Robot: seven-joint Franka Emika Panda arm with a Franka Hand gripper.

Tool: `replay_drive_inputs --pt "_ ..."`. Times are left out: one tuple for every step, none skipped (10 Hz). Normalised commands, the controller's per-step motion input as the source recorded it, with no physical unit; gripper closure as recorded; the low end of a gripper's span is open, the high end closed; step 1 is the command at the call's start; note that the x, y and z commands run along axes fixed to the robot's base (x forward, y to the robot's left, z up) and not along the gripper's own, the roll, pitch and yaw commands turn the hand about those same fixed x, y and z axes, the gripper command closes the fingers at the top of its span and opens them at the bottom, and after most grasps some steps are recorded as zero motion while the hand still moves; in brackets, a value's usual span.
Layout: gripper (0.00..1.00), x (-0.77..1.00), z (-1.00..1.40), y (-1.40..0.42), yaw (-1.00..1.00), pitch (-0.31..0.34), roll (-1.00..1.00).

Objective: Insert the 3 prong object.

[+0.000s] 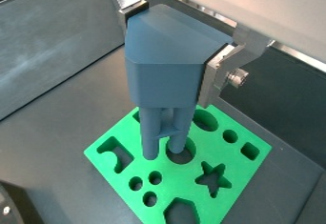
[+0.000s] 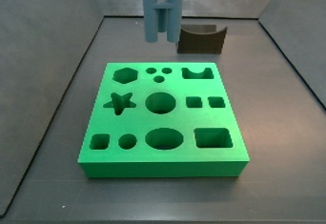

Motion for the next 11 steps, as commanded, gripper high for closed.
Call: replay_drive_inputs --pt "1.0 0.0 0.0 -0.08 -0.69 0.0 -0.37" --pt "1.0 0.0 0.02 -0.07 -0.57 0.0 -0.49" --pt "1.0 0.0 0.0 0.0 -0.51 0.034 -0.5" --pt "1.0 0.0 0.0 0.0 -0.48 0.056 -0.5" --pt "1.0 -0.06 -0.26 0.37 -0.39 0.0 -0.27" --pt "1.0 0.0 -0.25 0.08 -0.97 -0.103 0.0" --pt "1.0 0.0 -0.33 0.0 -1.0 -0.057 0.04" --pt "1.0 0.0 -0.36 0.0 -1.0 -0.049 0.05" --pt "1.0 0.0 -0.35 0.0 -1.0 -0.059 0.03" --pt "1.0 0.07 -0.14 0.01 -1.0 -0.019 0.0" --pt "1.0 0.28 0.0 0.07 -0.86 -0.031 -0.13"
